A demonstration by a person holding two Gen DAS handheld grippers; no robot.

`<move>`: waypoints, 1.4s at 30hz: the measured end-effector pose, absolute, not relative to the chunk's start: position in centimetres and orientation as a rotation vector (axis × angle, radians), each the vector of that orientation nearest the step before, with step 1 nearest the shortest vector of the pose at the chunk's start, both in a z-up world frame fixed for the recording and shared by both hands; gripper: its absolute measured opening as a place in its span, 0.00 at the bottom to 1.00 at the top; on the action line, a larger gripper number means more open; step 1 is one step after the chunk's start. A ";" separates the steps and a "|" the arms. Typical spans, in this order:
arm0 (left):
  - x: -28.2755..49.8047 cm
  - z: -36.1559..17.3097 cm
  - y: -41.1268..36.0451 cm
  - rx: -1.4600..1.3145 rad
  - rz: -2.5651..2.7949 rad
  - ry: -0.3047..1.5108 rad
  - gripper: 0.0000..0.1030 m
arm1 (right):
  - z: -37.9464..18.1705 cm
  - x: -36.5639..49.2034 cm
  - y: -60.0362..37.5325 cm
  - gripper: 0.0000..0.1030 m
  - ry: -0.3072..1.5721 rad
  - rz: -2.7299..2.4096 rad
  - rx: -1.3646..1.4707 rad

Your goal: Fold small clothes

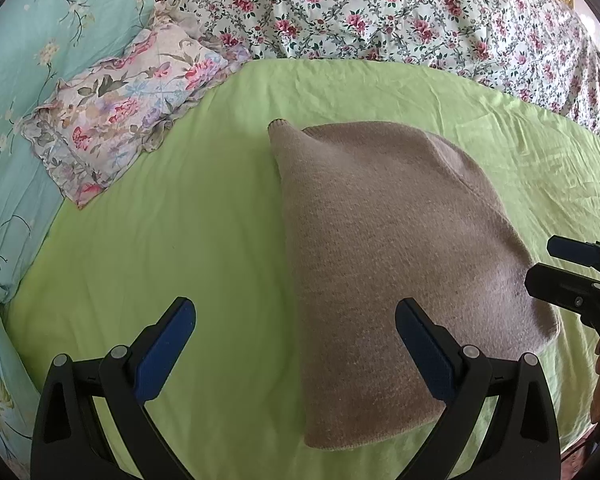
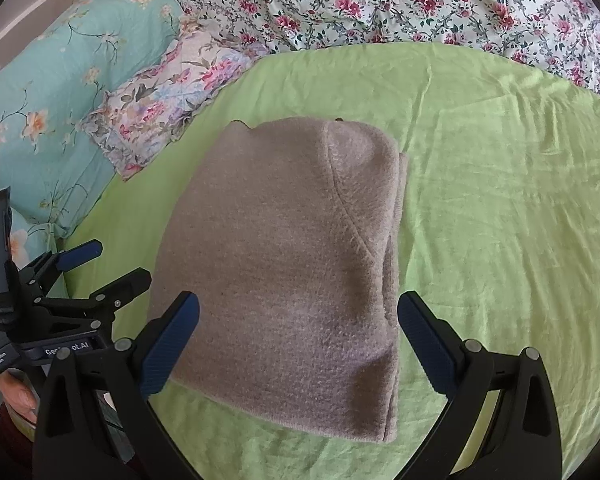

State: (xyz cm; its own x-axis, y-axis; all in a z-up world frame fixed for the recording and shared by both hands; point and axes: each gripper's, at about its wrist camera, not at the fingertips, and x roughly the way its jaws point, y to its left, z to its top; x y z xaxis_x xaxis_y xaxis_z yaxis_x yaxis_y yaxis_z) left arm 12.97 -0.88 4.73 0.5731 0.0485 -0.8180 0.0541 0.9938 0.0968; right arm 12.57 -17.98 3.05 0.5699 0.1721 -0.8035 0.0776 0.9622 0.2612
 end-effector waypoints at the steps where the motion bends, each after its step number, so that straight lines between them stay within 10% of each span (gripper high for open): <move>1: 13.0 4.7 -0.9 0.115 -0.003 0.961 0.97 | 3.0 12.6 -18.0 0.96 0.967 0.057 0.281; 42: 12.7 4.9 -0.7 0.095 0.001 0.957 0.97 | 3.1 13.0 -17.8 0.97 0.967 0.065 0.265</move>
